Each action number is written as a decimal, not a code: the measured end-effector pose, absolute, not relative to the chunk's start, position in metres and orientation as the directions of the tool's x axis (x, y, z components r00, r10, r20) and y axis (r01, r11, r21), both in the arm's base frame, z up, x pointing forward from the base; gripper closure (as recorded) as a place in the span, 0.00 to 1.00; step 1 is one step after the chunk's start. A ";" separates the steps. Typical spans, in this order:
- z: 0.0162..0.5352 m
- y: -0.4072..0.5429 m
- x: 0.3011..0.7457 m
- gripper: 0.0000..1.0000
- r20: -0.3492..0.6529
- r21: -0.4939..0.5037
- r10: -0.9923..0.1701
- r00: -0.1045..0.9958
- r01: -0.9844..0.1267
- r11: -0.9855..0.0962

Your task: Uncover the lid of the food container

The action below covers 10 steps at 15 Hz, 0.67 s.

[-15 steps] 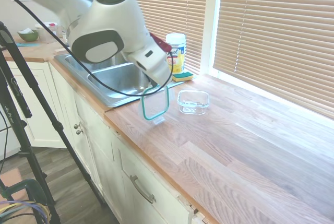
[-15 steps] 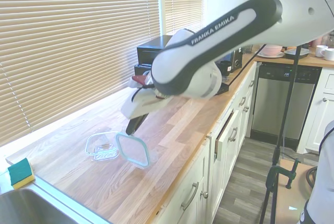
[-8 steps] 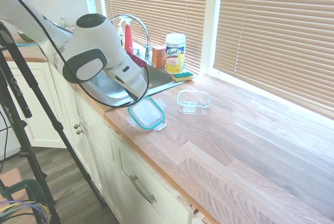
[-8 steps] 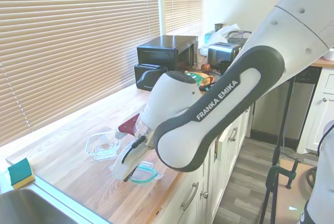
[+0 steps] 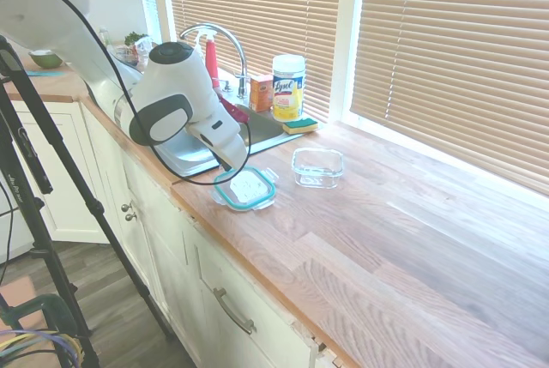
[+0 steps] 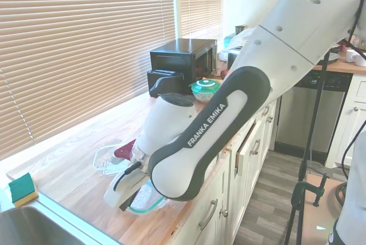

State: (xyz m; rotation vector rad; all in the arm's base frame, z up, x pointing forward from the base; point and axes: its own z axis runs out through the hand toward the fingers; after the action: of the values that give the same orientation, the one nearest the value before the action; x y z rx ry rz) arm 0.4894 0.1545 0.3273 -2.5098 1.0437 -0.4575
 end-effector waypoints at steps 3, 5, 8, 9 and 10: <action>0.325 0.154 0.492 0.00 0.154 -0.455 -0.722 0.674 -0.601 -0.657; 0.326 0.155 0.494 0.00 0.156 -0.454 -0.724 0.672 -0.602 -0.657; 0.328 0.157 0.496 0.00 0.153 -0.454 -0.726 0.670 -0.605 -0.654; 0.330 0.158 0.497 0.00 0.153 -0.455 -0.726 0.670 -0.604 -0.654; 0.330 0.158 0.497 0.00 0.153 -0.456 -0.726 0.670 -0.604 -0.653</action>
State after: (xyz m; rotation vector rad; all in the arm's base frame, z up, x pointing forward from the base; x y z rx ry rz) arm 0.4972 0.1576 0.3301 -2.5182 1.0472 -0.4592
